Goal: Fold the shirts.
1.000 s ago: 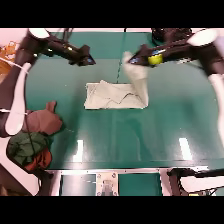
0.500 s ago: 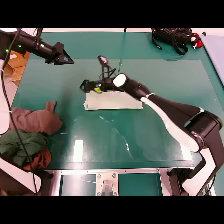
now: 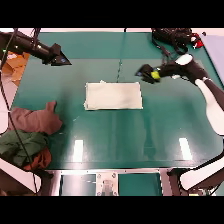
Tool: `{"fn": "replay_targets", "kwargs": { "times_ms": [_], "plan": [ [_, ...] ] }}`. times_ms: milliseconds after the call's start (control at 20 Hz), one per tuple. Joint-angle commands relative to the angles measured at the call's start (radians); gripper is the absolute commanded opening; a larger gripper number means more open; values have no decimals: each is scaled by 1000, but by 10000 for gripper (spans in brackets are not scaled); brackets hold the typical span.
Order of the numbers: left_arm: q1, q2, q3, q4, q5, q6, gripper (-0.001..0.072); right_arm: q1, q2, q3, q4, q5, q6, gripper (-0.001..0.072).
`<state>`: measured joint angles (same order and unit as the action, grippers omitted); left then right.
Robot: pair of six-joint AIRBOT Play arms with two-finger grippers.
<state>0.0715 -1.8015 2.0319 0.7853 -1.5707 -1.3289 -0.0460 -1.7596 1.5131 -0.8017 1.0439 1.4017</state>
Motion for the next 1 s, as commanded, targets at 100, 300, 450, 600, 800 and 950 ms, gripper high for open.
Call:
{"fn": "replay_targets", "kwargs": {
  "times_ms": [100, 300, 450, 600, 800, 950],
  "plan": [
    [2, 1, 1, 9, 18, -6, 19, -84, -26, -187, -5, 98, -72, 592],
    [2, 1, 1, 29, 18, -5, 19, 50, -69, -198, 92, 48, -105, 591],
    [2, 1, 1, 58, 18, -5, 18, 113, -69, -134, 139, -14, -105, 192],
    [2, 1, 1, 83, 18, -5, 18, 77, -64, -23, 139, 18, -72, 13],
    [2, 1, 1, 278, 53, -5, 17, -124, 34, -3, 39, 47, 2, 11],
    [2, 1, 1, 341, 72, -5, 17, -363, 136, -15, -109, 113, 71, 10]
  ]
}}
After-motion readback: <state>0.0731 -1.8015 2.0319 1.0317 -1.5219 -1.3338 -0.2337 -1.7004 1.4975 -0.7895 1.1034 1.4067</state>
